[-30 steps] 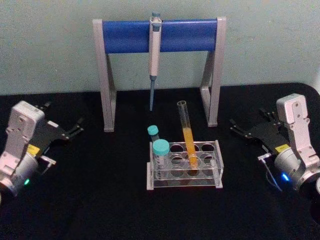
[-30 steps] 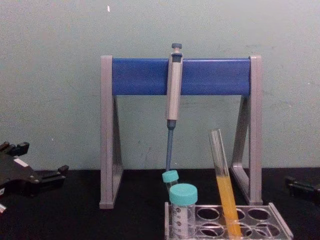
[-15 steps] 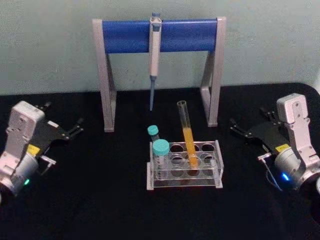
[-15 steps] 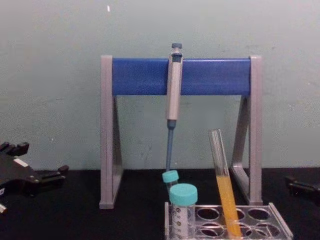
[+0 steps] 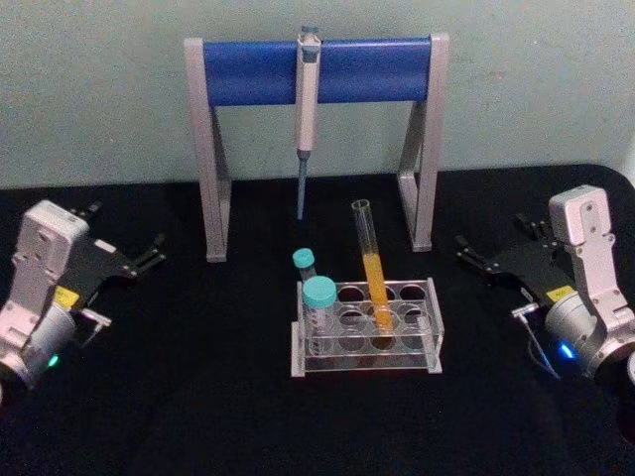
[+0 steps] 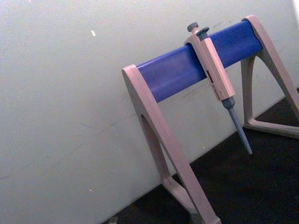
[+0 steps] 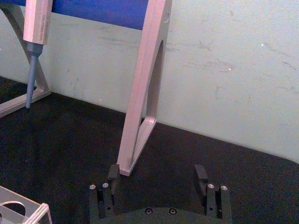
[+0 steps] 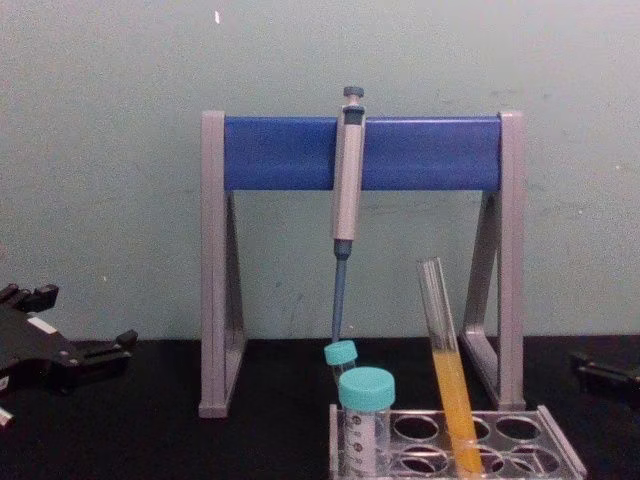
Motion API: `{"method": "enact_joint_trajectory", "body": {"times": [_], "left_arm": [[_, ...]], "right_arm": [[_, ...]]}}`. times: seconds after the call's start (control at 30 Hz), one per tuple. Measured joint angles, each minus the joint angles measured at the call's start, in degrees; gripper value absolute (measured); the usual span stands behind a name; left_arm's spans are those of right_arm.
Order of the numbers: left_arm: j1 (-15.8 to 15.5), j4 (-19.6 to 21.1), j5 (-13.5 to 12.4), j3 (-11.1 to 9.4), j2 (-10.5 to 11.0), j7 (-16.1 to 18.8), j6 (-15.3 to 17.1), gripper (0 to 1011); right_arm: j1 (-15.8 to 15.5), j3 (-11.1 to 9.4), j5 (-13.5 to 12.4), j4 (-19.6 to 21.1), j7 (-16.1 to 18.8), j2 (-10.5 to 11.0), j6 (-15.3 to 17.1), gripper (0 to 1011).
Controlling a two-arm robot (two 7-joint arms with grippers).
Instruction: Pick up the test tube from the test tube rack, shake it, then place it back into the test tube rack.
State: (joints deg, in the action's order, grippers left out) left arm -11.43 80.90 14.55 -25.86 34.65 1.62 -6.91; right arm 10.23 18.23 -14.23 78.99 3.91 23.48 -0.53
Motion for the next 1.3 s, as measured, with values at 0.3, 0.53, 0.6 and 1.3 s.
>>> {"method": "enact_joint_trajectory", "body": {"times": [0.3,0.53,0.6,1.3], "left_arm": [[0.0,0.0,0.0,0.0,0.0,0.0,0.0,1001],[0.0,0.0,0.0,0.0,0.0,0.0,0.0,1001],[0.0,0.0,0.0,0.0,0.0,0.0,0.0,1001],[0.0,0.0,0.0,0.0,0.0,0.0,0.0,1001]], "right_arm": [[0.0,0.0,0.0,0.0,0.0,0.0,0.0,1000],[0.0,0.0,0.0,0.0,0.0,0.0,0.0,1000],[0.0,0.0,0.0,0.0,0.0,0.0,0.0,1000],[0.0,0.0,0.0,0.0,0.0,0.0,0.0,1000]]}}
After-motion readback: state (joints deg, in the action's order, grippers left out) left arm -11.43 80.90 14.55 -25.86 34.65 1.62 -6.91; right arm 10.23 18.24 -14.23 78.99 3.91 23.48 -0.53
